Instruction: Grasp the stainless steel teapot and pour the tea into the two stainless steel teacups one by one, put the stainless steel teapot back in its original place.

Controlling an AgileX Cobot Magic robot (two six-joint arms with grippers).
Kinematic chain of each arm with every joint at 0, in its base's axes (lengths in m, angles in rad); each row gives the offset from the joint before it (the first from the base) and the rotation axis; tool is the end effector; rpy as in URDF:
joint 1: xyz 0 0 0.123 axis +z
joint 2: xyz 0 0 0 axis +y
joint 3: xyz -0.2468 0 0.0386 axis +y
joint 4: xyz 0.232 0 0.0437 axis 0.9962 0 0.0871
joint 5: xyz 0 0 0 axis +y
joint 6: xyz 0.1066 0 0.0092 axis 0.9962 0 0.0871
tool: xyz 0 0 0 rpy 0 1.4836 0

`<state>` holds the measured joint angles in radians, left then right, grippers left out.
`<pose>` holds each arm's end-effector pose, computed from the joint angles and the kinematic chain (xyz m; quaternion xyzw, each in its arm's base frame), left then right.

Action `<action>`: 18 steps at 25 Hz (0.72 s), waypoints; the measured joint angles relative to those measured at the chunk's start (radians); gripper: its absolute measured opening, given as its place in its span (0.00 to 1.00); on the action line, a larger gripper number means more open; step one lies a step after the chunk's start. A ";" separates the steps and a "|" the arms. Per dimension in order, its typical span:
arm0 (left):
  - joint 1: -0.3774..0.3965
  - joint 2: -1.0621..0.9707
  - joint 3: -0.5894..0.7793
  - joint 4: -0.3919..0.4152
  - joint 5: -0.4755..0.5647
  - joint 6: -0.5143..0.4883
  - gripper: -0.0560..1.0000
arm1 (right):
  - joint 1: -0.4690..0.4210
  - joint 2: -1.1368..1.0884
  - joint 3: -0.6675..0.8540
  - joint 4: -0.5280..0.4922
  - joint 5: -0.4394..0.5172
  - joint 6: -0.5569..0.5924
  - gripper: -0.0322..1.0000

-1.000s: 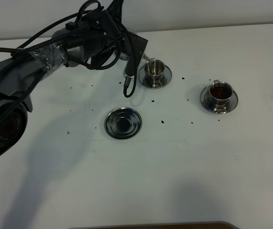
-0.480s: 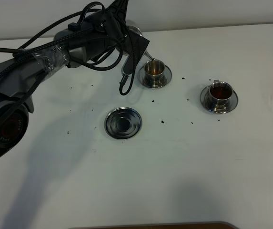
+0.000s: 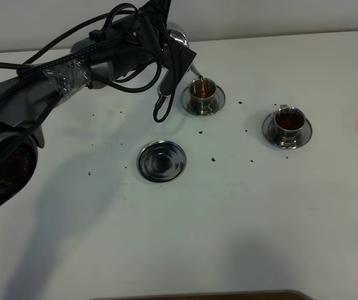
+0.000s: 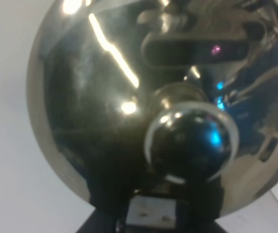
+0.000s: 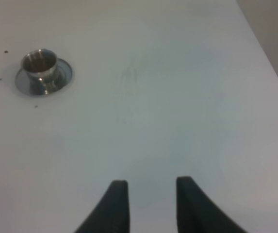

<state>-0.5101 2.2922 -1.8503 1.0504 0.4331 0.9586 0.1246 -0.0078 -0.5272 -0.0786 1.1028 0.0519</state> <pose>0.4586 -0.2118 0.1684 0.7886 0.3656 0.4324 0.2400 0.0256 -0.0044 0.2662 -0.0280 0.8540 0.0066 0.5195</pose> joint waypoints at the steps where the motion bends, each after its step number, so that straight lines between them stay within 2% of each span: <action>1: 0.000 0.000 0.000 0.007 0.000 0.000 0.29 | 0.000 0.000 0.000 0.000 0.000 0.000 0.27; 6: 0.000 0.000 0.000 0.042 0.000 -0.002 0.29 | 0.000 0.000 0.000 0.000 0.000 0.000 0.27; 18: 0.000 0.000 0.000 0.062 -0.001 -0.001 0.29 | 0.000 0.000 0.000 0.000 0.000 0.000 0.27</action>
<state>-0.5101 2.2922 -1.8503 1.1125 0.4319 0.9580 0.1246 -0.0078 -0.5272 -0.0786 1.1028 0.0519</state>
